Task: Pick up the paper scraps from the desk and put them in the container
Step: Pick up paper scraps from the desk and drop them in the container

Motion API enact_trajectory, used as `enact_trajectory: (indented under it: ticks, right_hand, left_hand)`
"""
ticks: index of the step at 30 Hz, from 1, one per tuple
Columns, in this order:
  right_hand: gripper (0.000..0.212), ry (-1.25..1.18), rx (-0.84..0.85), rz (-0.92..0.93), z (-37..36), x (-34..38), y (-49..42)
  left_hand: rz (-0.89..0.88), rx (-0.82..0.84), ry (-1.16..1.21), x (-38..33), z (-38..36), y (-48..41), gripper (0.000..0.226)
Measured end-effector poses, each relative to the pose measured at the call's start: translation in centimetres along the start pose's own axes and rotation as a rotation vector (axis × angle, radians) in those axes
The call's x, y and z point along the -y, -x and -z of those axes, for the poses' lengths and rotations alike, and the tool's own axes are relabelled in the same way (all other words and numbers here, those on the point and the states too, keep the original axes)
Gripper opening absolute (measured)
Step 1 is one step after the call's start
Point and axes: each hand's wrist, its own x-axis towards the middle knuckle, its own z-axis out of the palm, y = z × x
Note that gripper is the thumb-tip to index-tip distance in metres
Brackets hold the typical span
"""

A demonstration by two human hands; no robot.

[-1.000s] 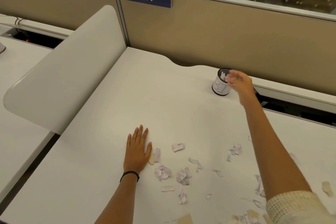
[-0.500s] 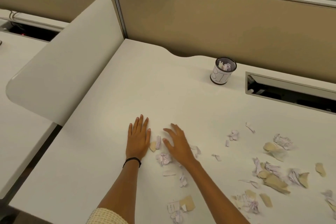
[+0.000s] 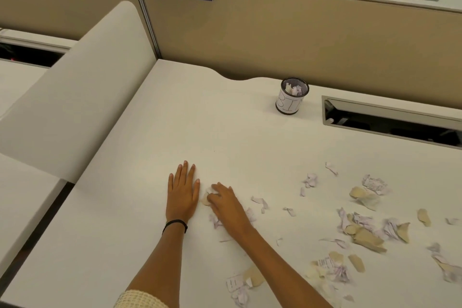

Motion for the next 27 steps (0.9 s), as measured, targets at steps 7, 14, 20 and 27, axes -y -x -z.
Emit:
enact_trajectory:
  ticks: [7, 14, 20, 27]
  right_hand:
    - [0.035, -0.066, -0.130, -0.276, 5.7, -4.3, 0.6]
    - [0.024, -0.165, -0.241, -0.239, 9.7, -8.1, 2.1]
    - [0.037, -0.044, -0.341, -0.363, 9.7, -7.3, 1.9]
    - [0.038, 0.387, -0.103, -0.447, 7.1, -4.6, -0.2]
  left_hand:
    - [0.037, -0.006, -0.032, -0.6, -0.2, 0.3, 0.073]
    - [0.019, 0.027, -0.060, -2.6, -1.1, 0.2, 0.072]
    - [0.010, 0.027, -0.066, -2.4, -1.0, 0.2, 0.071]
    - [0.019, 0.013, -0.041, -2.5, -0.9, 0.1, 0.070]
